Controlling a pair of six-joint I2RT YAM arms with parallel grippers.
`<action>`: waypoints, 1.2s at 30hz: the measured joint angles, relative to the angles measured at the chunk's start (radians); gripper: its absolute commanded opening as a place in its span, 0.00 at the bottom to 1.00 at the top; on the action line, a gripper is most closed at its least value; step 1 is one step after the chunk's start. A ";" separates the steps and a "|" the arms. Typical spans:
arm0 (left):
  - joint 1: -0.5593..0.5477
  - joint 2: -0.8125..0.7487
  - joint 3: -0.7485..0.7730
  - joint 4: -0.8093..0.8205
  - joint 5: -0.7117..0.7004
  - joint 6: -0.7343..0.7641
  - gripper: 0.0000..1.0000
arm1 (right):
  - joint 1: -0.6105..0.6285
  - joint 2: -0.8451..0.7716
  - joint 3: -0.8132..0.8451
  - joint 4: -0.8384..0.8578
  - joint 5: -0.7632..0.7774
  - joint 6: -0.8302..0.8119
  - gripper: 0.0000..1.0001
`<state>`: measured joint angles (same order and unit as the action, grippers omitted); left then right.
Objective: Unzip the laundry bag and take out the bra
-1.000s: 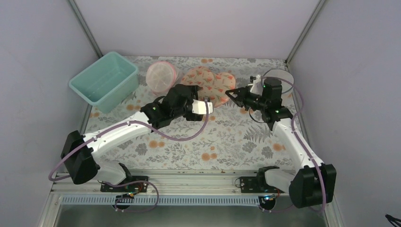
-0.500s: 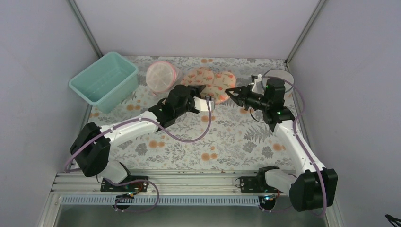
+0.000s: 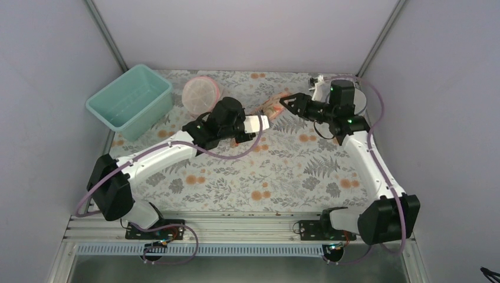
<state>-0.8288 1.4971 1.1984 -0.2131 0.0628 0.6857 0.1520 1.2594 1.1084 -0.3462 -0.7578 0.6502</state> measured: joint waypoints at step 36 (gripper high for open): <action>0.042 -0.073 0.038 -0.224 0.264 -0.587 0.02 | 0.465 -0.300 -0.216 0.177 0.374 -0.753 0.40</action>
<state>-0.7864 1.4239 1.2362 -0.4366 0.3267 0.0990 0.6167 0.9592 0.8921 -0.1692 -0.3836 -0.1028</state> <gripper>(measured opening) 0.078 0.411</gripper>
